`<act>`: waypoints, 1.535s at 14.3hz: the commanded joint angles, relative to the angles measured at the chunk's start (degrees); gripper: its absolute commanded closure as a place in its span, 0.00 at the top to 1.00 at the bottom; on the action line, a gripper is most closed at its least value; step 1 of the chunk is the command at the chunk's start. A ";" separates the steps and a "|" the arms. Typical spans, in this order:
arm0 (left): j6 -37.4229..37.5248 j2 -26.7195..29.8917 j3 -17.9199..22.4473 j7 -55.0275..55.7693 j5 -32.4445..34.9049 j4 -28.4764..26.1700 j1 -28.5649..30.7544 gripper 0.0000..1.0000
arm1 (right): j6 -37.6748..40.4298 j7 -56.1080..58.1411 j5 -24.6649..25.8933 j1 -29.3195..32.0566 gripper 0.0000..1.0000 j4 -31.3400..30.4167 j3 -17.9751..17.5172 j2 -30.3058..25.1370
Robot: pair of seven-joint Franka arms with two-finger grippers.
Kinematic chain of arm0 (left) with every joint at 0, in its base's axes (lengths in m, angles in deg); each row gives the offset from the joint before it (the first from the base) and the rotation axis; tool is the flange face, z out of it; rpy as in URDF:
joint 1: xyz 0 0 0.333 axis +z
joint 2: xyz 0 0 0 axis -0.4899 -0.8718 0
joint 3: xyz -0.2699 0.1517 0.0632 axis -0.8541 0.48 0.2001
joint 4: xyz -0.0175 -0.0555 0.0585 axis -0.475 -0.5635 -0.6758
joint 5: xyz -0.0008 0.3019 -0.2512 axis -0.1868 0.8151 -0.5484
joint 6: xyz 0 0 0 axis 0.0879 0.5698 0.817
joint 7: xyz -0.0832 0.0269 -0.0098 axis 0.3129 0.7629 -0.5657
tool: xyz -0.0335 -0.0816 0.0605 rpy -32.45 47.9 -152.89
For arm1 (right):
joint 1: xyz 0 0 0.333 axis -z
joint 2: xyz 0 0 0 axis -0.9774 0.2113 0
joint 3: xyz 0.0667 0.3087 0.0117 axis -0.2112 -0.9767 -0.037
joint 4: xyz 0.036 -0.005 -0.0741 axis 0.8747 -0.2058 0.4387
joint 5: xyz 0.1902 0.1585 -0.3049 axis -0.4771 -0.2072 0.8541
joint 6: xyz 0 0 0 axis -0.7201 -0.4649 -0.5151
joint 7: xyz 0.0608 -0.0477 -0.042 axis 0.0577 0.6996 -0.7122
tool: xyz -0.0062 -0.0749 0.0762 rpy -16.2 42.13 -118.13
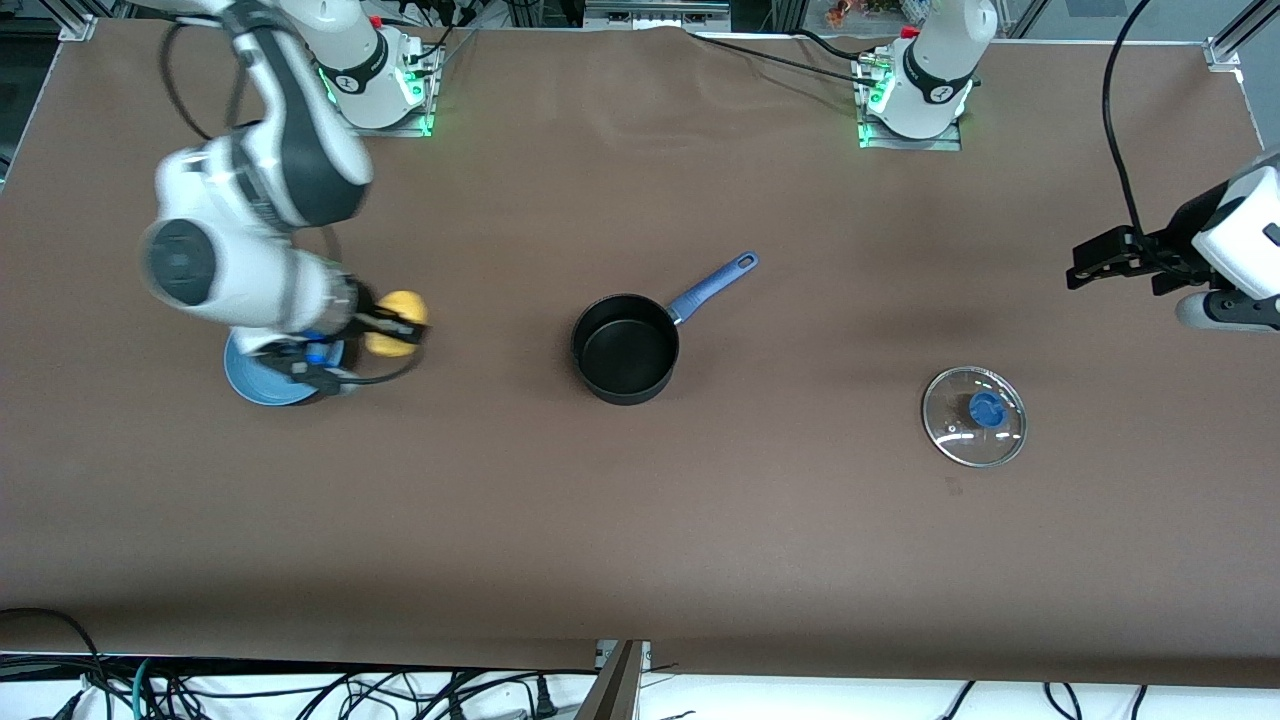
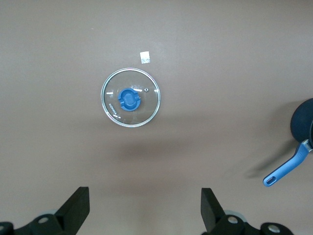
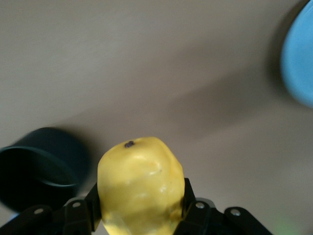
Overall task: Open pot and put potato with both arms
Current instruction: 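Carry the yellow potato with the right gripper into the saucepan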
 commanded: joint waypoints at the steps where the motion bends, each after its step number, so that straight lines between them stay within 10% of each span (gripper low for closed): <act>1: 0.99 0.14 0.13 0.45 0.39 0.46 0.19 1.00 | -2.40 -15.04 -1.06 -7.46 0.34 9.62 0.44 8.53; 13: 0.82 -0.04 0.22 0.36 0.75 0.55 -0.08 1.00 | -24.65 -33.37 8.08 -22.34 0.37 13.07 0.88 26.91; 14: 0.82 -0.04 0.13 0.36 1.36 0.55 -0.08 1.00 | -24.83 -33.37 8.08 -22.60 0.56 13.07 0.88 26.92; 15: 0.82 -0.04 0.04 0.27 3.10 0.55 -0.16 1.00 | -24.83 -33.29 8.17 -22.60 1.00 13.16 0.88 26.84; 22: 0.82 -0.04 0.04 0.18 3.03 0.55 -0.25 1.00 | -10.71 -31.71 7.74 -20.15 1.00 14.30 2.29 14.83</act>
